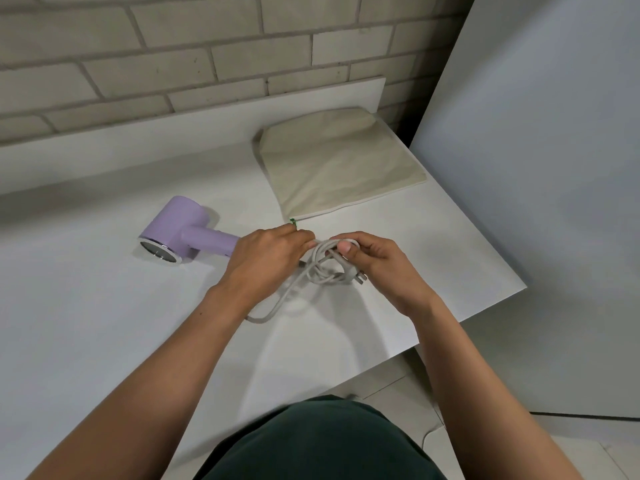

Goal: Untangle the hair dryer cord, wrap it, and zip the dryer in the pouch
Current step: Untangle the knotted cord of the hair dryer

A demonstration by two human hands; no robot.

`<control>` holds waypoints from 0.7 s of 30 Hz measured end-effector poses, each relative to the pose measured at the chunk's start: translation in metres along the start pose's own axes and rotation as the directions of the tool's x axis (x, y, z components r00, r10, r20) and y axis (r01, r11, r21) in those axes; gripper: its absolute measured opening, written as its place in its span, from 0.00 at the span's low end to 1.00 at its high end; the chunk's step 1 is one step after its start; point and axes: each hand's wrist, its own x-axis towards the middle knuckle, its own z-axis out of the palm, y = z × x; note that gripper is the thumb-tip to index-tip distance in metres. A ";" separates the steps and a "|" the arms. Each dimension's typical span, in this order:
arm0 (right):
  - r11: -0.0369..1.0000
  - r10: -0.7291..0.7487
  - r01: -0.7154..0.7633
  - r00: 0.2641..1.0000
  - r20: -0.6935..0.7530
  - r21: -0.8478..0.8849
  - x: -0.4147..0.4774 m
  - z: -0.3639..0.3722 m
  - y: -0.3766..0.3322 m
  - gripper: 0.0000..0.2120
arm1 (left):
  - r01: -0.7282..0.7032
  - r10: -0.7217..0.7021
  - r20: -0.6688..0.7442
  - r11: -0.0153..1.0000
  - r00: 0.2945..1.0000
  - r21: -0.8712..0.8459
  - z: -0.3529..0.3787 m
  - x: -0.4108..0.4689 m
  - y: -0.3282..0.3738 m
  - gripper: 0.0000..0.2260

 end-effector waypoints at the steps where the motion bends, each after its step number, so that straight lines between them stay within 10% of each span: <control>1: 1.000 0.017 -0.017 1.000 0.003 0.007 0.000 -0.002 -0.002 0.10 | 0.046 -0.046 0.016 0.999 0.999 -0.016 0.001 0.001 0.002 0.14; 21: 0.998 0.042 -0.044 0.997 -0.061 -0.037 0.003 -0.002 0.004 0.10 | 0.081 -0.063 0.104 0.981 0.993 -0.176 -0.002 0.003 -0.003 0.13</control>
